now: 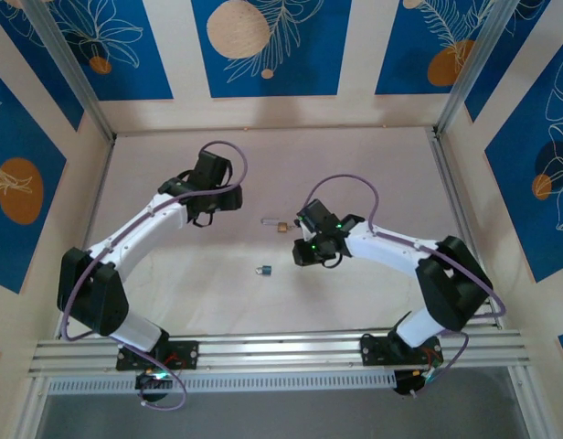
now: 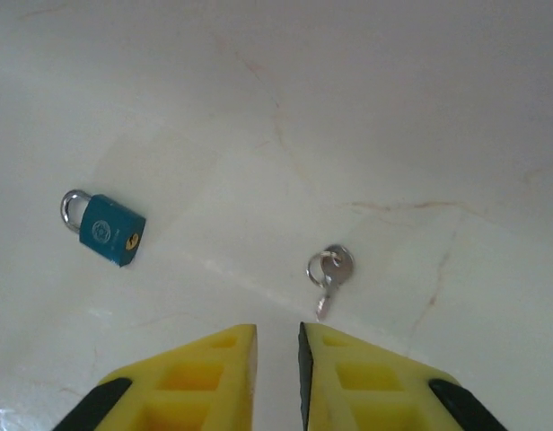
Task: Unlock with the key
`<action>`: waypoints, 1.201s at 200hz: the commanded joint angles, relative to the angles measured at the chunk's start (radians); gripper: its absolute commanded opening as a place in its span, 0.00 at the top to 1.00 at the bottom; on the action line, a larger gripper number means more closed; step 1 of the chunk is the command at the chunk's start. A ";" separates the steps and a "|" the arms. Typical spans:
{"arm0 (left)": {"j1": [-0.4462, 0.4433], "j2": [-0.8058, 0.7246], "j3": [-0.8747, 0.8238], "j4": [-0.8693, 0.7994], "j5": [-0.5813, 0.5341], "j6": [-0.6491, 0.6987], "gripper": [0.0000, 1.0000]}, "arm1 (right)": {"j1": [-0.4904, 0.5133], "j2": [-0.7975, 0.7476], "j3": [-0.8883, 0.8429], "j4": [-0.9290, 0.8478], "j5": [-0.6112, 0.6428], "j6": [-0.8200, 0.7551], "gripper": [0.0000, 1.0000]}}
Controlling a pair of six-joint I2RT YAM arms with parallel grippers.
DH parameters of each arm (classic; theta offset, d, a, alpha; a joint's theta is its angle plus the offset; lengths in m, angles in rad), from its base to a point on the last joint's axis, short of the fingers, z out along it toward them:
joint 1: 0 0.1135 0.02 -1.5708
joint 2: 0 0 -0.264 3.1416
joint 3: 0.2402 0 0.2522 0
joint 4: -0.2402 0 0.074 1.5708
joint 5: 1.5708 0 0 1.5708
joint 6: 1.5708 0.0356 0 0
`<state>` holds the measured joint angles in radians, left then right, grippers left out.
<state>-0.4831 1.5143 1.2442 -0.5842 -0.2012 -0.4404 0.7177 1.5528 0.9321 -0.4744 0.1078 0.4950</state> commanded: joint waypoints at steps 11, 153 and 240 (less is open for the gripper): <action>0.029 -0.014 -0.034 0.002 0.072 0.045 0.32 | 0.015 0.065 0.037 -0.083 0.027 0.027 0.75; 0.034 -0.061 -0.055 0.023 0.071 0.062 0.32 | 0.013 0.103 0.081 -0.111 0.041 0.011 1.00; 0.034 -0.065 -0.061 0.032 0.075 0.060 0.32 | 0.018 0.175 0.099 -0.103 0.006 0.028 0.71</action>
<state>-0.4580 1.4811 1.1965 -0.5617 -0.1310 -0.4000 0.7315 1.6878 1.0069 -0.5690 0.1379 0.5114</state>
